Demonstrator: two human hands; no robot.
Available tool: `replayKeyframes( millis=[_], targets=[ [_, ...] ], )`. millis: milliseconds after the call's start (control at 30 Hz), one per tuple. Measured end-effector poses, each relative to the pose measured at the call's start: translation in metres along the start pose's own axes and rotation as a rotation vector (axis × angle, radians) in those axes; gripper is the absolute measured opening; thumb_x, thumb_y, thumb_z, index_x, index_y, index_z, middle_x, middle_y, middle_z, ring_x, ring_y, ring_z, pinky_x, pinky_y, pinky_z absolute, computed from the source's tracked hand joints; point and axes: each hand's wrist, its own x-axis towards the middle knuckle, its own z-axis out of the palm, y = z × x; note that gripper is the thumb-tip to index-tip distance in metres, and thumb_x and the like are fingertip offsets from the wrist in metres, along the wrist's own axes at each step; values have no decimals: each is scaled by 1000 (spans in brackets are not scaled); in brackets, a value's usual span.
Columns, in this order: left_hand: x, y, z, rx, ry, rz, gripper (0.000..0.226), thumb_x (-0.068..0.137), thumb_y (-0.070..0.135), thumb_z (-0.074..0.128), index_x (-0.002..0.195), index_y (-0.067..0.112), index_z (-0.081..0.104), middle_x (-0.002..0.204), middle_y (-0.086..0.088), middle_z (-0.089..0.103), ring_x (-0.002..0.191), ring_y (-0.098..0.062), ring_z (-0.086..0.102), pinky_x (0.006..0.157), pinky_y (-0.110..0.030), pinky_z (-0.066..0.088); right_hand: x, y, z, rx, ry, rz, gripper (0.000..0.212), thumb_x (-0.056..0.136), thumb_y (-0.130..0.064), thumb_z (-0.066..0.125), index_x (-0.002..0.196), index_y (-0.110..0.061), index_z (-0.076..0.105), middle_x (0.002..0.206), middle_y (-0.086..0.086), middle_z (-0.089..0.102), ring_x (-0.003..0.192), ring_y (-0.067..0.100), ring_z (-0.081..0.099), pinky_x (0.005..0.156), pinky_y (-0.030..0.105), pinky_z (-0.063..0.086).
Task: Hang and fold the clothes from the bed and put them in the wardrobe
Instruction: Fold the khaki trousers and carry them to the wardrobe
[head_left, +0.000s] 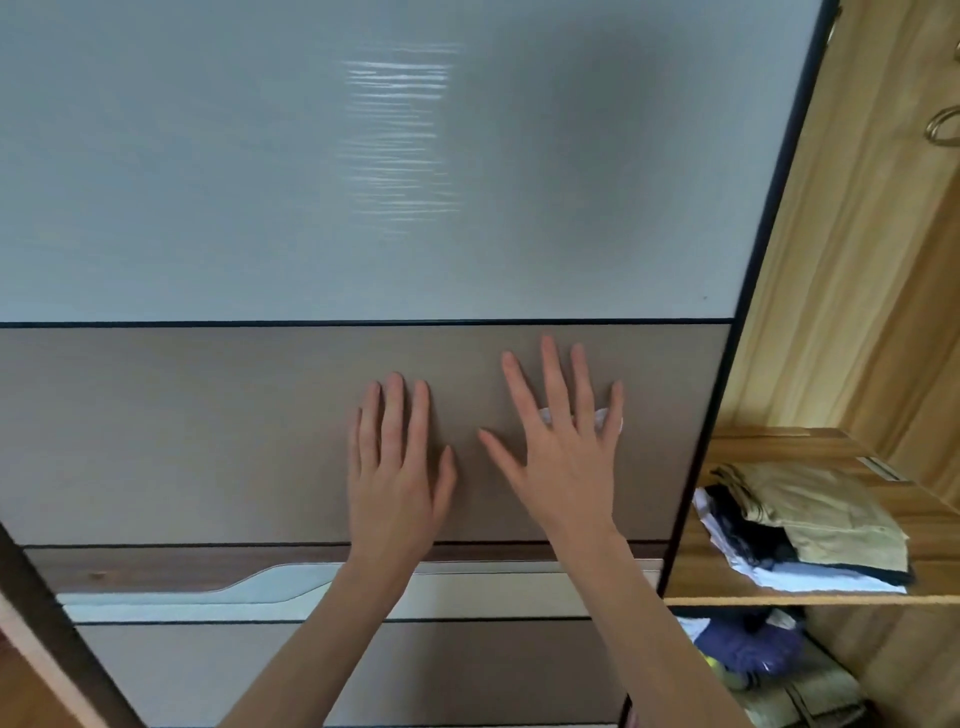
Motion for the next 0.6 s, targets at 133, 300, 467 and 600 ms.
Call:
replayKeyframes(
  millis=[133,300,467,600],
  targets=[
    [0,8,6,-24,2,-25,70,103,31,56,161,3,30,169,-22,24,158,-41,18,123,-60,28,0,7,4,5,45,11,77,99,-70,49,164,-36,24,174,2,13,161,29,12,122,68,17],
    [0,21,11,-32,-10,-9,73,102,33,57,162,5,27,170,-20,22,159,-40,17,125,-58,24,-3,25,2,-10,98,-1,74,99,-70,49,162,-35,30,172,3,20,159,29,18,120,67,23],
    [1,45,14,-48,-18,-4,73,102,34,57,163,7,28,170,-18,22,158,-39,18,127,-56,22,-7,51,0,-17,85,1,76,99,-70,50,163,-34,30,172,5,20,159,31,18,119,68,23],
    [3,72,20,-63,-13,-6,71,102,35,56,162,8,30,170,-17,24,158,-38,21,126,-56,23,-10,78,-2,-37,79,9,77,99,-70,50,163,-33,28,172,6,18,159,31,16,119,69,23]
  ],
)
